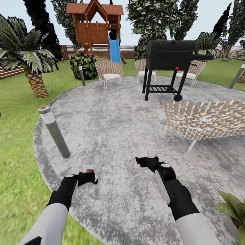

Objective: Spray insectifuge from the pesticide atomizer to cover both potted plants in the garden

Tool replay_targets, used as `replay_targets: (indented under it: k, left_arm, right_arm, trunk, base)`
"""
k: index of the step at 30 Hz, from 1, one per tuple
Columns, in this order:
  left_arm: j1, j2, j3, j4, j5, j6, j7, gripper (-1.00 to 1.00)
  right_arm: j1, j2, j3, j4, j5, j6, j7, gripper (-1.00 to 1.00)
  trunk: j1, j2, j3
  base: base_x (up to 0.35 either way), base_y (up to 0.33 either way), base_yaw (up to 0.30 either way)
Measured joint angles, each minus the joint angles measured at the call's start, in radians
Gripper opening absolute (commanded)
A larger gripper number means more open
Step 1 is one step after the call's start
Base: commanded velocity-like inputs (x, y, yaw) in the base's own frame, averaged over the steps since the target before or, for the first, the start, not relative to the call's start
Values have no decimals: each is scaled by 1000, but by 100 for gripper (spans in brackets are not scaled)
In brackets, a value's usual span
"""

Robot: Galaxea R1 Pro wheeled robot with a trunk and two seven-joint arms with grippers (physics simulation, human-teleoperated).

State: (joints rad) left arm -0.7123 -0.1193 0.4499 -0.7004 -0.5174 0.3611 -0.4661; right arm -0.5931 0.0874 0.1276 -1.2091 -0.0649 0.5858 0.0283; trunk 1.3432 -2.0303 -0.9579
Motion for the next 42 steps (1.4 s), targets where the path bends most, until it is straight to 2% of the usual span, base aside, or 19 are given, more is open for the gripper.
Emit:
replay_targets:
  k: [11,34,42]
  left_arm:
    - [0,0,0,0,0,0,0,-100]
    - [2,-6,0,0,-1,0,0,-100]
    - [2,-6,0,0,0,0,0,-100]
  right_arm:
    - [0,0,0,0,0,1,0,100]
    - [0,0,0,0,1,0,0,100]
    - [0,0,0,0,1,0,0,100]
  trunk:
    - [42,-77,-20]
    - [130,-238,-90]
    - [161,-294,-105]
  base:
    - [0,0,0]
    - [0,0,0]
    - [0,0,0]
